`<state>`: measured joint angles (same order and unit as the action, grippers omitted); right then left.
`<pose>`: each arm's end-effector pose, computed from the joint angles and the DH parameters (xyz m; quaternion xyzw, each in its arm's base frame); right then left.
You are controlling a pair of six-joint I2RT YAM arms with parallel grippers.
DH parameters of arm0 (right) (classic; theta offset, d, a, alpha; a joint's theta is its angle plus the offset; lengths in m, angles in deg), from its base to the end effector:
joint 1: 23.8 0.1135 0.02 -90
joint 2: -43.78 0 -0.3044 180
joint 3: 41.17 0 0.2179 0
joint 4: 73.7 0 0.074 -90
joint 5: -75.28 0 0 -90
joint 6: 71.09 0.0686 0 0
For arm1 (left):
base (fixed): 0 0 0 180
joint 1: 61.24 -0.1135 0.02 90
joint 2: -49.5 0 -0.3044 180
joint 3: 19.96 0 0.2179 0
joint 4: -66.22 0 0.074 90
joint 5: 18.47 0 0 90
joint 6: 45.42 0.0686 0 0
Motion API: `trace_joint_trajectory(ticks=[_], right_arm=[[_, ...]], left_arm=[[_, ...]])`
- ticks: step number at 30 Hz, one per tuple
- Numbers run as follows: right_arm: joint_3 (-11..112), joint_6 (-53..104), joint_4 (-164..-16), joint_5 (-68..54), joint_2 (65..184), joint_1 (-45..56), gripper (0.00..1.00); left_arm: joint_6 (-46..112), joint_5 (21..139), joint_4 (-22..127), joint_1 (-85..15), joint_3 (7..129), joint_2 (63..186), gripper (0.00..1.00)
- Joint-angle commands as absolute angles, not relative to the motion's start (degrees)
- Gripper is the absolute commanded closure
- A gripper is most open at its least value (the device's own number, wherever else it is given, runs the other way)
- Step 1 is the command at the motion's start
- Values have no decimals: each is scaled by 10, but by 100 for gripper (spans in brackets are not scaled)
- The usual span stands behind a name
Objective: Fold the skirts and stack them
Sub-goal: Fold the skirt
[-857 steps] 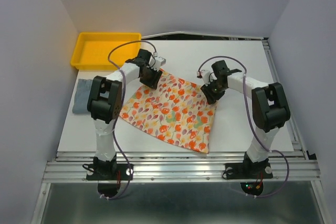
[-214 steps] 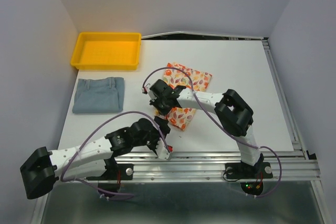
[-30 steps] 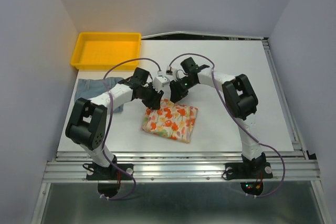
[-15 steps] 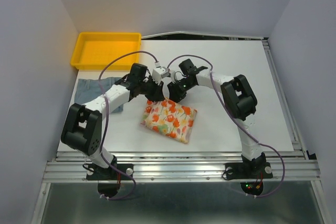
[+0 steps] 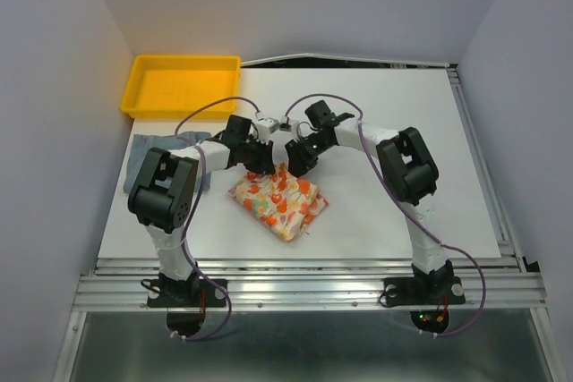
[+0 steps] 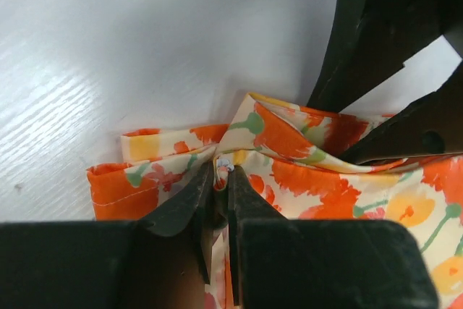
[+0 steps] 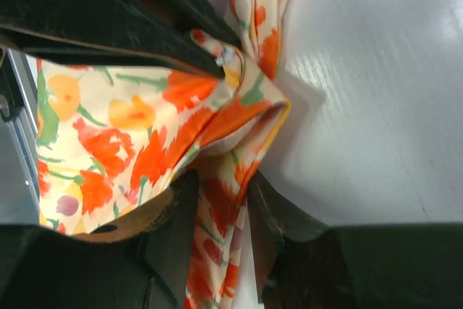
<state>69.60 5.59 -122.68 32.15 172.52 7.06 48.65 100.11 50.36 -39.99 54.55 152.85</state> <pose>0.3736 0.2815 0.1725 -0.4117 0.8031 0.4131 0.1218 0.3391 -0.1671 0.2101 0.2887 0.8517 -0.2810 0.3350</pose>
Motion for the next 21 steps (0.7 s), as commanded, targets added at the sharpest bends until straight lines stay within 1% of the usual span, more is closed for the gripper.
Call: trace_joint_trajectory(ticks=[1,4,8,10,11,14,16,17,18,21], right_arm=[[703,45,-1231,258,1736,80,59],[739,67,-1233,197,1732,65,57],[788,84,-1249,152,1699,25,42],[810,89,-1275,138,1666,17,40],[811,91,-1283,137,1653,17,37],[799,116,-1311,181,1602,17,36],[775,152,-1311,249,1572,17,36],[757,169,-1304,276,1562,17,38],[714,187,-1295,334,1547,17,39],[637,268,-1242,413,1536,29,43]], left_arm=[[467,994,527,-403,563,1561,100],[464,990,525,-403,562,1570,100],[460,977,520,-403,568,1575,100],[454,975,516,-403,575,1577,100],[451,975,513,-403,580,1579,100],[449,973,503,-402,594,1587,100],[449,969,503,-402,596,1589,100],[449,967,504,-402,597,1590,100],[430,965,503,-402,598,1592,100],[419,967,503,-402,600,1595,100]])
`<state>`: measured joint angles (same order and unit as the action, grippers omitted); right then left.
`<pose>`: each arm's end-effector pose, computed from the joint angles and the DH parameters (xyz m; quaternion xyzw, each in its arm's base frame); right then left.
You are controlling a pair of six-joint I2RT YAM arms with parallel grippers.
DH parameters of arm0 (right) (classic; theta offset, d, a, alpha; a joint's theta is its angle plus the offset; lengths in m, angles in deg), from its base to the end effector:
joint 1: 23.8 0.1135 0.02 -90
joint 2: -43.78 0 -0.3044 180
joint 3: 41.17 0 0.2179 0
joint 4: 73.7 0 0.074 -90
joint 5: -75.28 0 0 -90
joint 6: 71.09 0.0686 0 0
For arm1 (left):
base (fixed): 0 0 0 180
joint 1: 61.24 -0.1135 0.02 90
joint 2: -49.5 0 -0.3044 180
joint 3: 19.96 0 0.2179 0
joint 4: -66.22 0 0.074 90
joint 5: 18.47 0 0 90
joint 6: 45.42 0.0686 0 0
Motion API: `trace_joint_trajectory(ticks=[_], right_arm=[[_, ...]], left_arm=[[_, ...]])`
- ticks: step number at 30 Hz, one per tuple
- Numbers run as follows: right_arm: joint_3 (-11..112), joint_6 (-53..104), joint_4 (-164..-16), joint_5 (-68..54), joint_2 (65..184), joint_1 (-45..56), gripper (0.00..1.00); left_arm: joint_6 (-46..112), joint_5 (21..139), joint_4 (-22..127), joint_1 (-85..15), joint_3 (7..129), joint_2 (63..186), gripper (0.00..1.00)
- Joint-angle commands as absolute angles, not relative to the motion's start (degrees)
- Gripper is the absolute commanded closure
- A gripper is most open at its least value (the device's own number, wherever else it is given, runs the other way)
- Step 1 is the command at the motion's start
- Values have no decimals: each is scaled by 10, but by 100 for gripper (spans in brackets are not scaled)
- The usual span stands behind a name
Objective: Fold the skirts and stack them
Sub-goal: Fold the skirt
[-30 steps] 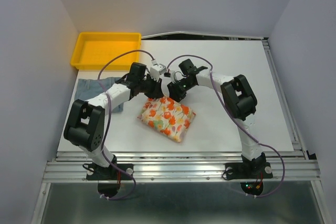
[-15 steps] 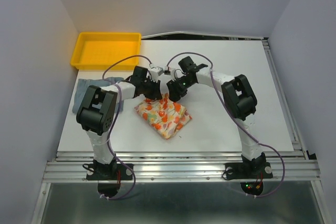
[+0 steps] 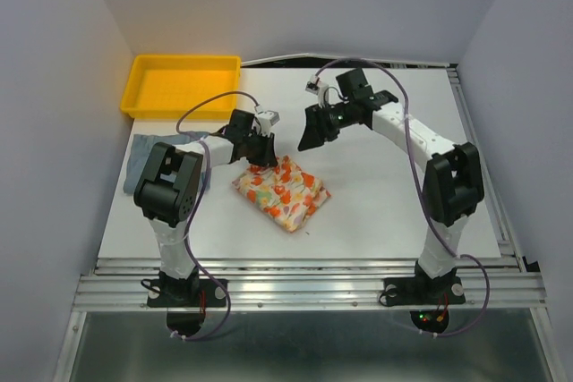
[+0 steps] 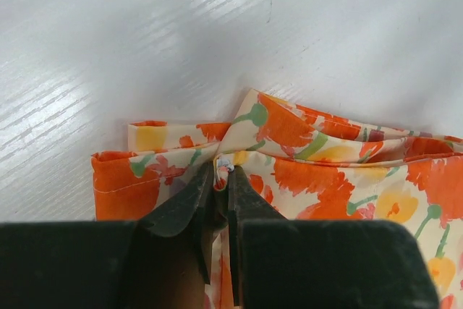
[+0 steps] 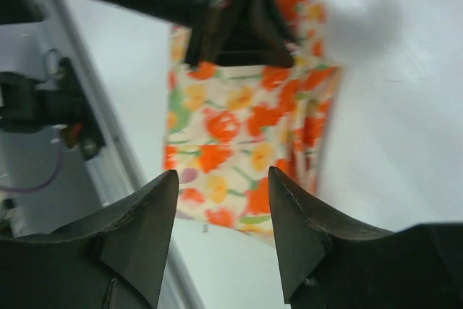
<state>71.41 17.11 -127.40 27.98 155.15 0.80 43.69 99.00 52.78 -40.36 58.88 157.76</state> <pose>0.3666 0.2190 0.3029 -0.3153 0.8319 0.3971 0.2254 0.3662 -0.1736 0.2038 0.2480 0.8604 -0.2871 0.3404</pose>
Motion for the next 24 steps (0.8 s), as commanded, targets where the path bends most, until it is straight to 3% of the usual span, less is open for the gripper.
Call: trace_joint_trajectory(ticks=[1,7,9,15,19,24], right_arm=[[590,280,-1210,457,1537,29,43],[499,288,-1166,534,1589,29,47],[484,276,-1165,510,1615,29,48],[480,261,-1166,358,1637,4,51],[498,259,-1168,274,1619,-9,52],[525,254,-1198,269,1573,-9,51]], left_arm=[[418,971,503,-402,602,1597,100],[407,1000,509,-403,605,1604,99],[405,1017,509,-404,612,1609,94],[440,1043,503,-415,645,1586,61],[458,1066,473,-433,651,1539,51],[474,1200,446,-481,605,1457,45]])
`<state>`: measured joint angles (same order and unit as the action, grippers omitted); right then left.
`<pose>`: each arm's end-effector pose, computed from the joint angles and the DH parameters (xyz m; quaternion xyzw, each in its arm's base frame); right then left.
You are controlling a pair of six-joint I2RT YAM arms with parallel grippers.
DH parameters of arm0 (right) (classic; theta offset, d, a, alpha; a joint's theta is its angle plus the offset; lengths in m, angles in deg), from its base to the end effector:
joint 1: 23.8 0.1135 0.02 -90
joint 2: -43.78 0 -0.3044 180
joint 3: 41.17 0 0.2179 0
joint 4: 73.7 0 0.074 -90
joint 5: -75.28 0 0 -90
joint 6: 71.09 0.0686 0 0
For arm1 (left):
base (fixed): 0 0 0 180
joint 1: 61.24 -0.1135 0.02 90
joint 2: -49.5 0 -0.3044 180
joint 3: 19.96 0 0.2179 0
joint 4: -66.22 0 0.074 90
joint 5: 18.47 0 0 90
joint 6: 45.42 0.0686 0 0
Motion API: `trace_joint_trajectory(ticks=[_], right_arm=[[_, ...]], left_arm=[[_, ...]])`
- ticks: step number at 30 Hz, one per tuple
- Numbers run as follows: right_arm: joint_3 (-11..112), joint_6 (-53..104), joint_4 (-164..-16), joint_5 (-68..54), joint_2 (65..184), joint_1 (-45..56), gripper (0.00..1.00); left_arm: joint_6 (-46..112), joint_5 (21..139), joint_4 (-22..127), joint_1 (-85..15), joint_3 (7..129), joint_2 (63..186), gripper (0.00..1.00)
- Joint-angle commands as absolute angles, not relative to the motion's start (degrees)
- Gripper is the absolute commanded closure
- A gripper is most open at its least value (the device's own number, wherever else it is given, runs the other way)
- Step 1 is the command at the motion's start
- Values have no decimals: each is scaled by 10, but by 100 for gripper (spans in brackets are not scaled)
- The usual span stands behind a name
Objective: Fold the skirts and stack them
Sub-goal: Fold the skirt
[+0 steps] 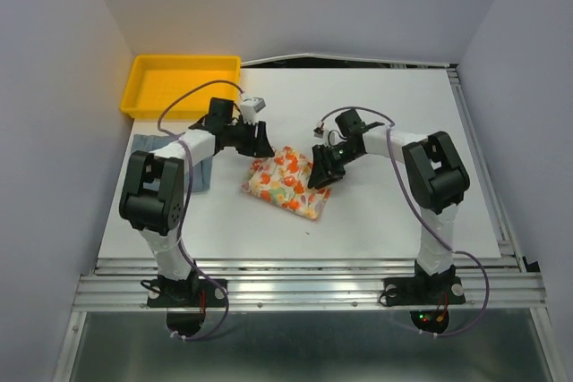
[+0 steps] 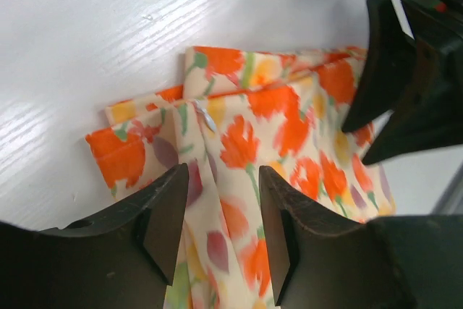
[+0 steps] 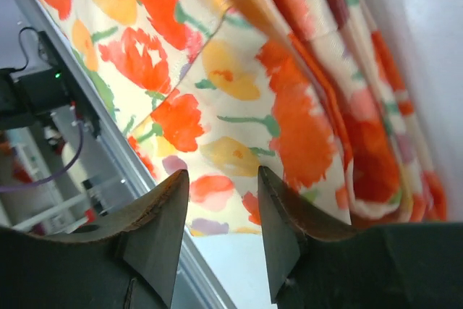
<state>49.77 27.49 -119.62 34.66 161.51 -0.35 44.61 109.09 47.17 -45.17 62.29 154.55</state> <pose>0.3384 0.2035 0.1714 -0.1785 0.8826 0.4346 0.0173 0.3685 -0.1497 0.2374 0.2511 0.8375 -0.3449 0.3414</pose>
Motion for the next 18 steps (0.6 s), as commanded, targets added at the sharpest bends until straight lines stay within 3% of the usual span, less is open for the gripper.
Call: trace_joint_trajectory(ticks=[1,6,13,18], right_arm=[[530,255,-1203,273,1566,-9,51],[537,270,-1198,309,1515,-9,50],[583,271,-1197,248,1493,18,51],[621,259,-1211,221,1525,23,56]], left_arm=[[478,1218,440,-482,597,1448,46],[477,1342,424,-483,533,1419,52],[456,1316,442,-482,473,1439,58],[449,1267,446,-498,485,1521,66]])
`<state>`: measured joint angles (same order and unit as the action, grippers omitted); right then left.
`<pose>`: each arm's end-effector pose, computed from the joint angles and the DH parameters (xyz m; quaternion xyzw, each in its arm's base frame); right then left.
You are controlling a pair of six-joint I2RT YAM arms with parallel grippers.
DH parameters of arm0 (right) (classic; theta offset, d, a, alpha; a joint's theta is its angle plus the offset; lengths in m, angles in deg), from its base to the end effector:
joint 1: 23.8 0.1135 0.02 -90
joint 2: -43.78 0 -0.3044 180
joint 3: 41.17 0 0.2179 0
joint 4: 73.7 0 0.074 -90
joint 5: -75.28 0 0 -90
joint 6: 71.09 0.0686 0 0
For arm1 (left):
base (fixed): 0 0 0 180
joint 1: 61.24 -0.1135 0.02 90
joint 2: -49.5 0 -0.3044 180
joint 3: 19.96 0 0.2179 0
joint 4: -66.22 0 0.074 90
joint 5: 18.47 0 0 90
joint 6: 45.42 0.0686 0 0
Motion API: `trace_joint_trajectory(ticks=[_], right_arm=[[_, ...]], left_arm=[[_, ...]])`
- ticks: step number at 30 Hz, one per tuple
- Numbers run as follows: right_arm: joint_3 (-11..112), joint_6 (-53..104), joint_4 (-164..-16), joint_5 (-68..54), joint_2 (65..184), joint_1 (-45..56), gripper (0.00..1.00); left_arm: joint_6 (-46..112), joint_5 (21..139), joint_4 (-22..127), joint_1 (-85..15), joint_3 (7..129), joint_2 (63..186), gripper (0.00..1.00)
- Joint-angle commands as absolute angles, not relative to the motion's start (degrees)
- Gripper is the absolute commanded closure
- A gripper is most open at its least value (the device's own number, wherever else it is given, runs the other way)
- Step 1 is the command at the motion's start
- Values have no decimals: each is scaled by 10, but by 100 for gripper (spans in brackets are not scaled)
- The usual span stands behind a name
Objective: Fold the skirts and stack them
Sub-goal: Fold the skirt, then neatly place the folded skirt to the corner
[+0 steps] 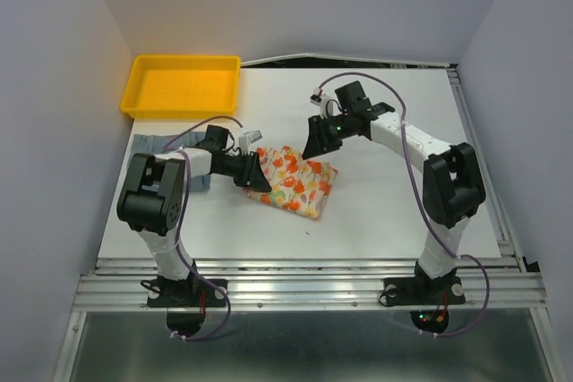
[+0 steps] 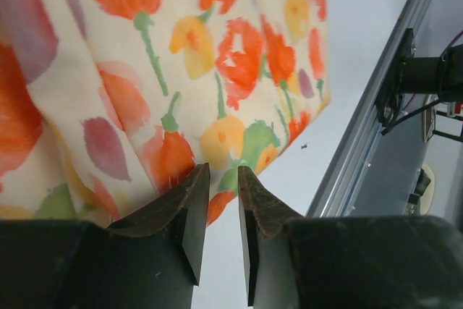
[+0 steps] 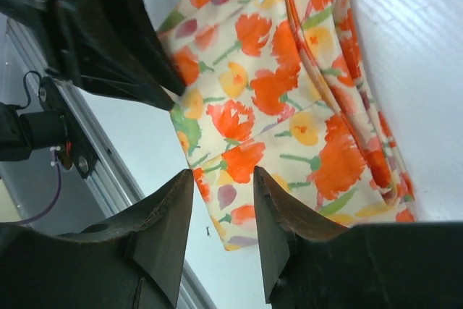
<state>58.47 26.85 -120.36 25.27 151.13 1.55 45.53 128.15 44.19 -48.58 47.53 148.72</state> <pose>0.3430 0.2113 0.2720 -0.2388 0.8685 0.3943 0.1822 0.2998 -0.1261 0.2092 0.2456 0.8134 -0.4763 0.2264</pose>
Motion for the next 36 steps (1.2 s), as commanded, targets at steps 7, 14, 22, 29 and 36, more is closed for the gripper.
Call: trace_joint_trajectory(ticks=[7,14,22,29,36], right_arm=[[717,243,-1227,128,1566,28,57],[826,265,-1230,36,1611,94,55],[842,284,-1233,35,1644,130,50],[844,316,-1235,-47,1638,158,45],[851,324,-1233,-28,1657,169,45]], left_arm=[[499,1314,432,-494,494,1416,52],[405,1118,485,-511,427,1202,30],[337,1030,484,-561,407,1271,36],[314,1045,494,-566,423,1404,45],[303,1119,540,-570,414,1464,35]])
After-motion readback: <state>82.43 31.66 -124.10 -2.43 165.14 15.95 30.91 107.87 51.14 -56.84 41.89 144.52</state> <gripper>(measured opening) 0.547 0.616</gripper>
